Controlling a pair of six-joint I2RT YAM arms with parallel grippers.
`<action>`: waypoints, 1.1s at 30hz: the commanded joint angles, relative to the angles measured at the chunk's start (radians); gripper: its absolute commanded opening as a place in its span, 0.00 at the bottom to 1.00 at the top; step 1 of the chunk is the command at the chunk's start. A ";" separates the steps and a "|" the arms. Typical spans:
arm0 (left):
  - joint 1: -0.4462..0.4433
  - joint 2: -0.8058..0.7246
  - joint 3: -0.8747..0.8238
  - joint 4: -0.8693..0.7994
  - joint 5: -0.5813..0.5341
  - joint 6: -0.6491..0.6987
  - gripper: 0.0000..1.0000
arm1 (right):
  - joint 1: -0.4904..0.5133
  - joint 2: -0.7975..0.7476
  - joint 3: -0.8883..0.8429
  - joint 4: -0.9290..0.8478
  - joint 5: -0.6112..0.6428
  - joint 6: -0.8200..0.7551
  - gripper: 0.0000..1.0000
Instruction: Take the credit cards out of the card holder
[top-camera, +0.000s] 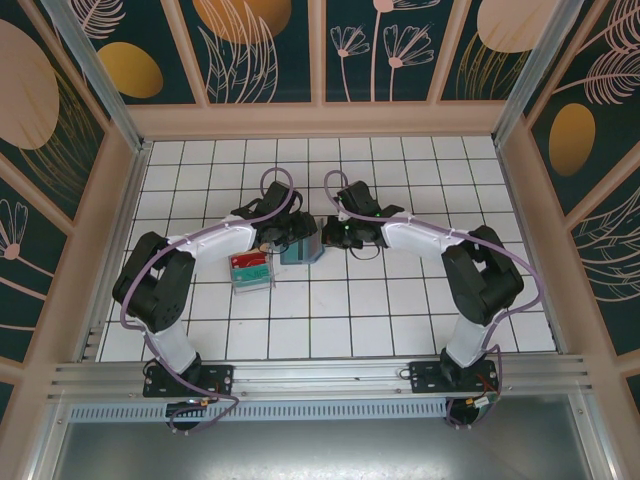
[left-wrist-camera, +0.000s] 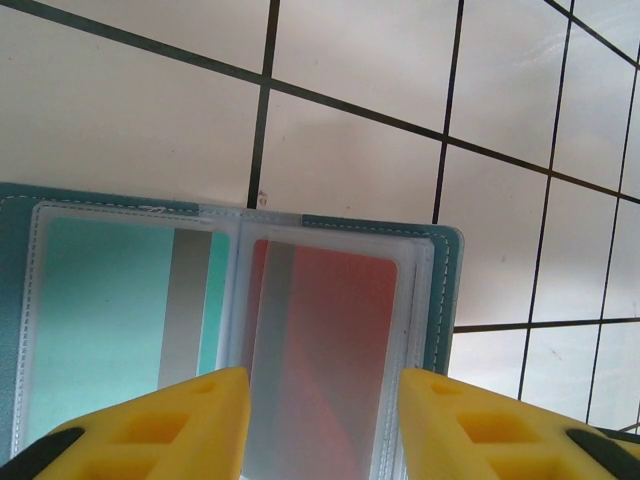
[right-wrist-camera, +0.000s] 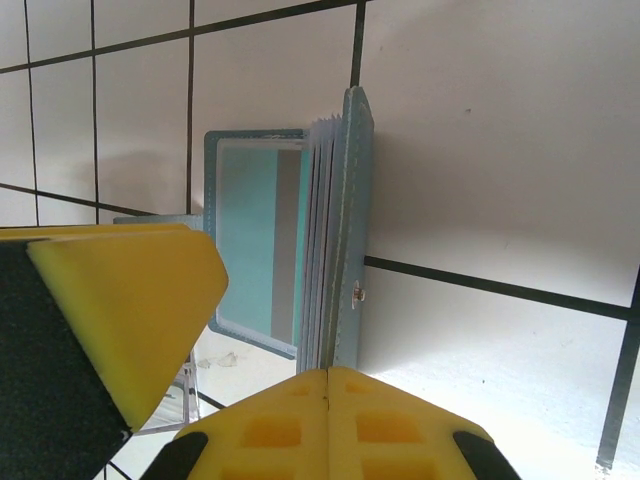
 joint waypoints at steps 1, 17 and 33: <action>-0.003 -0.019 -0.002 0.000 -0.008 -0.002 0.44 | -0.005 -0.029 0.002 -0.029 0.024 -0.005 0.00; -0.005 -0.001 0.002 0.032 0.018 -0.021 0.41 | -0.039 -0.140 0.005 -0.199 0.098 -0.076 0.00; -0.006 -0.019 -0.019 0.032 0.010 -0.020 0.41 | -0.003 -0.023 0.069 -0.147 0.093 -0.048 0.00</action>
